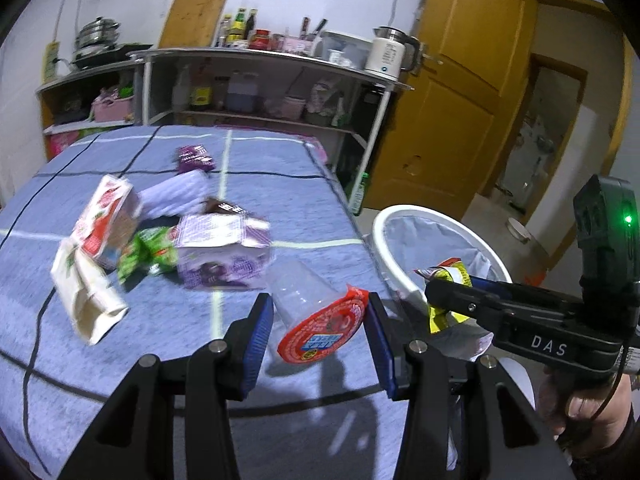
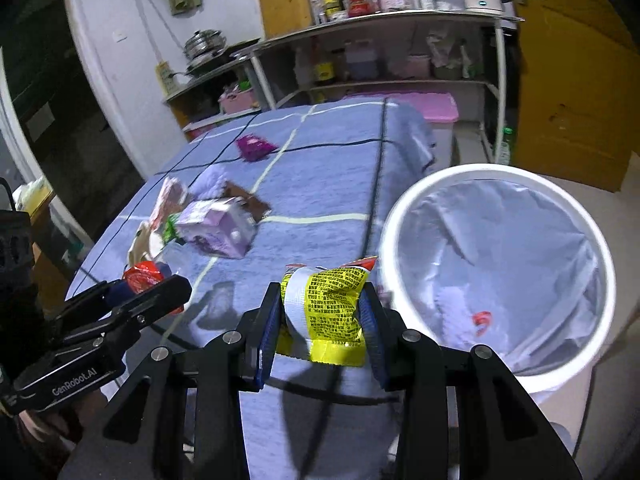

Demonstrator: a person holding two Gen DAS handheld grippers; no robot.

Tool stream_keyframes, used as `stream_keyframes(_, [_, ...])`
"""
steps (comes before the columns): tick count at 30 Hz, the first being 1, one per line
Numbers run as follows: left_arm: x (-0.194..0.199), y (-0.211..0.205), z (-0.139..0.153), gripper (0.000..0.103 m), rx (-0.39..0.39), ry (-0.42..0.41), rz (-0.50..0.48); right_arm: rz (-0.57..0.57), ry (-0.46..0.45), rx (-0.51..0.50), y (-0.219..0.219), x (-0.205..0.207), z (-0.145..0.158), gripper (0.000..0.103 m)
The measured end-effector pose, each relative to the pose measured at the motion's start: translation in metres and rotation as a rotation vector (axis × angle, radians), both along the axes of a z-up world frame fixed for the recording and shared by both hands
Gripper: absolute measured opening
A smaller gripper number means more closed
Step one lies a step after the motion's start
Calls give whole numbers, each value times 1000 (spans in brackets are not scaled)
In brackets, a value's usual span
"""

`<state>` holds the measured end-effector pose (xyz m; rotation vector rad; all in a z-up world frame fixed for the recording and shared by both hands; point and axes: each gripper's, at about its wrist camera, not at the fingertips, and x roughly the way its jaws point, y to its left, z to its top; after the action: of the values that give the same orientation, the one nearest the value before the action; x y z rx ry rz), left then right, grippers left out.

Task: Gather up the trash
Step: 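Carry the red-lidded cup and yellow wrapper over the bin and release both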

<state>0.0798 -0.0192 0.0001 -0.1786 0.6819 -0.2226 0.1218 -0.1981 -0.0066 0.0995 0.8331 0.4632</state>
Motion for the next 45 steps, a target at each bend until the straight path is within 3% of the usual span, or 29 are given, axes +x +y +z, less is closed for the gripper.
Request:
stream_keyframes(14, [35,-68,6,48,22,-12,-174,-164,-2,2,-74,8,-3,39])
stream_keyframes(28, [65,-124,-8,48,33,40,-299,-244,43,-5,-119,20,-21,39])
stream_keyframes(35, [69,-132,-14,49,36,57,-316,-258,59,-12,-128,23,-28,40])
stream_keyframes(39, [69,-133,-15,58,36,56,-318,-257,61,-19,-127,24,-31,41])
stream_keyframes(45, [70,-132,-16,58,33,56,-313,-250,46,-27,-125,23,-29,45])
